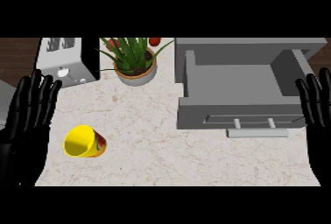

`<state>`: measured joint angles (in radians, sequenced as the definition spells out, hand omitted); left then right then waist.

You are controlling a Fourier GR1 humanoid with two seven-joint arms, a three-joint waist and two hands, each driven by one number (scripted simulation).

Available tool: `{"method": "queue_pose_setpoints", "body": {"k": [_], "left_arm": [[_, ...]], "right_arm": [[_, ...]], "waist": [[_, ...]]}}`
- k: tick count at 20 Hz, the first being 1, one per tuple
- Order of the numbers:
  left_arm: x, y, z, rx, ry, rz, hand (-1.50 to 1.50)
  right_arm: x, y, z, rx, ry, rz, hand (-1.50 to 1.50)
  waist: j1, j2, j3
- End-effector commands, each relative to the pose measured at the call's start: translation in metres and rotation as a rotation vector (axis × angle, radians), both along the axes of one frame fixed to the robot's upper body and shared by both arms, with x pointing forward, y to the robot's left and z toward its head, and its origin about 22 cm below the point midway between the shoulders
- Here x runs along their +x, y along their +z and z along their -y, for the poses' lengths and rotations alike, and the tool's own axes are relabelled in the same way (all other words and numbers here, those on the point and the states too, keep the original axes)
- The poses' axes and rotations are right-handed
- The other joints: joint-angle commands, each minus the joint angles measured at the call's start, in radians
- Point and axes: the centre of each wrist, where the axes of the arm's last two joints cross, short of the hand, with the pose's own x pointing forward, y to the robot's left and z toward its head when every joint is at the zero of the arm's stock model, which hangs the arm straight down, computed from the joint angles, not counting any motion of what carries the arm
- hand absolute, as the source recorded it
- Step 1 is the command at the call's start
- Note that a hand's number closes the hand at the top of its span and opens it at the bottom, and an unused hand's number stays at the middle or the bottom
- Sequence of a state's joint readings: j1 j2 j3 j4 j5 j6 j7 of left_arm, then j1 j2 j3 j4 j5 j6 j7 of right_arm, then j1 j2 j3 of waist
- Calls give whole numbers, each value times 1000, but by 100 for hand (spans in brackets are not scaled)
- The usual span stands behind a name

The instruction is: Pick up the cup, place it into the drawer and close the drawer

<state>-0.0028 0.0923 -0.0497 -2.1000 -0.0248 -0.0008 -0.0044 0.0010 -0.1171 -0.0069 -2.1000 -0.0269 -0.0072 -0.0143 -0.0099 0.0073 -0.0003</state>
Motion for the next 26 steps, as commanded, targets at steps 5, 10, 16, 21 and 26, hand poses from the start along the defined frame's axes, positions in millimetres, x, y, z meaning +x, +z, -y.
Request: {"method": "queue_pose_setpoints", "body": {"k": [5,10,16,21,26], "left_arm": [[-11,11,-69,8,-177,16,-150],[-21,-38,-81,-242,-117,-241,-150],[-8,-50,-87,-216,-114,-279,-150],[6,-89,-103,-220,-62,-352,-150],[9,-124,-127,-199,-30,-384,-150]], "right_arm": [[7,5,-7,-4,16,16,-150],[13,-5,-6,-65,141,-158,-150],[28,-9,-15,-46,163,-152,-150],[46,-8,4,-62,137,-140,-150],[42,0,-4,-70,144,-113,-150]], "waist": [[17,-7,-1],[21,-6,-1],[13,-7,0],[11,-6,0],[9,-7,0]]}}
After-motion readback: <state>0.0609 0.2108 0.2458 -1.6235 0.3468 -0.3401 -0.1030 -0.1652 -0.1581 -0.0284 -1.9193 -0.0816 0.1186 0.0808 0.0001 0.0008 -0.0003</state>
